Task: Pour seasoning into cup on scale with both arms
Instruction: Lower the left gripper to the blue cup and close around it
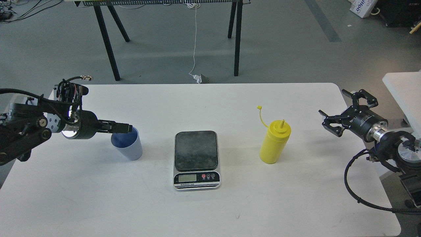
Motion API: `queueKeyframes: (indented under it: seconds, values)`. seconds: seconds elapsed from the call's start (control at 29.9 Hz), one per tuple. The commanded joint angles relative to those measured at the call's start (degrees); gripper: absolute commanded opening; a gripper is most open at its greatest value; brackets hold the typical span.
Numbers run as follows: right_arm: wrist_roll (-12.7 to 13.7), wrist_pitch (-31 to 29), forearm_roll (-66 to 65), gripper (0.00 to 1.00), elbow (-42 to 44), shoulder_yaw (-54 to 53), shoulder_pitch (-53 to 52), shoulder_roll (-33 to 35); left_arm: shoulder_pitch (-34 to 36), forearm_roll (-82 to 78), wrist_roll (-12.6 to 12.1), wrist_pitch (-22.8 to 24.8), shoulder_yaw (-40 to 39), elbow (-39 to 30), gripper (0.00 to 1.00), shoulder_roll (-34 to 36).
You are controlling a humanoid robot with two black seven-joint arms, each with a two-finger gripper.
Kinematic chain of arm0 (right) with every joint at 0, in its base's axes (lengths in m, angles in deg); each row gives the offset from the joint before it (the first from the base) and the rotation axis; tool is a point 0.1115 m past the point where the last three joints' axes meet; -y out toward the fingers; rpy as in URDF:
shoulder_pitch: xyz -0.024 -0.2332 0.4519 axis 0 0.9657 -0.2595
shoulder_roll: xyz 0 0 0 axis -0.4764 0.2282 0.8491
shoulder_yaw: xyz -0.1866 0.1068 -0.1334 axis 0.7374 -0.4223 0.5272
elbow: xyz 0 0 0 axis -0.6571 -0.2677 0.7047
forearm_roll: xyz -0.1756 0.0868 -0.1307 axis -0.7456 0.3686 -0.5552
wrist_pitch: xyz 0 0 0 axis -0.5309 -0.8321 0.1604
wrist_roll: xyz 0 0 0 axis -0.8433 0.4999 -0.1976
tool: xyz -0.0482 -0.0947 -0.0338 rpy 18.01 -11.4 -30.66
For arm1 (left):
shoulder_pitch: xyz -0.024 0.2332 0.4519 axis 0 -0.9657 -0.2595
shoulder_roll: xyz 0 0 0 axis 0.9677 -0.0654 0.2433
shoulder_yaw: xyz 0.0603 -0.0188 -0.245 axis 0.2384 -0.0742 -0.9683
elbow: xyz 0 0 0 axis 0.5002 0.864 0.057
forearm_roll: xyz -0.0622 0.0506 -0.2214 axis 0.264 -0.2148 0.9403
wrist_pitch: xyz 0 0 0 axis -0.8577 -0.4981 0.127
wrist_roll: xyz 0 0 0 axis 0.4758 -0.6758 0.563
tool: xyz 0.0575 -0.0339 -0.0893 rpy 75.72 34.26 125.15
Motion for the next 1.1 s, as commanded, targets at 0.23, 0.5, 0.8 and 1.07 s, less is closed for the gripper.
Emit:
queueKeyframes:
  seconds: [0.23,0.5,0.8,1.07]
  values:
    - [0.0,0.0,0.01,0.99,0.0,0.0,0.12,0.09,-0.46,0.02,0.67,0.0,-0.17,0.52,0.94,-0.47]
    - [0.0,0.0,0.01,0.99,0.09,0.0,0.47,0.17,-2.48,-1.03,5.59,0.0,0.01,0.44,0.83,-0.38]
    - [0.0,0.0,0.09,0.99,0.0,-0.08,0.65,0.26,-2.57,-2.96,8.94,0.0,0.01,0.43,0.74,-0.47]
    - [0.0,0.0,0.18,0.99,0.0,-0.08,1.09,0.44,-3.01,-3.67,8.94,0.0,0.1,0.7,0.56,-0.55]
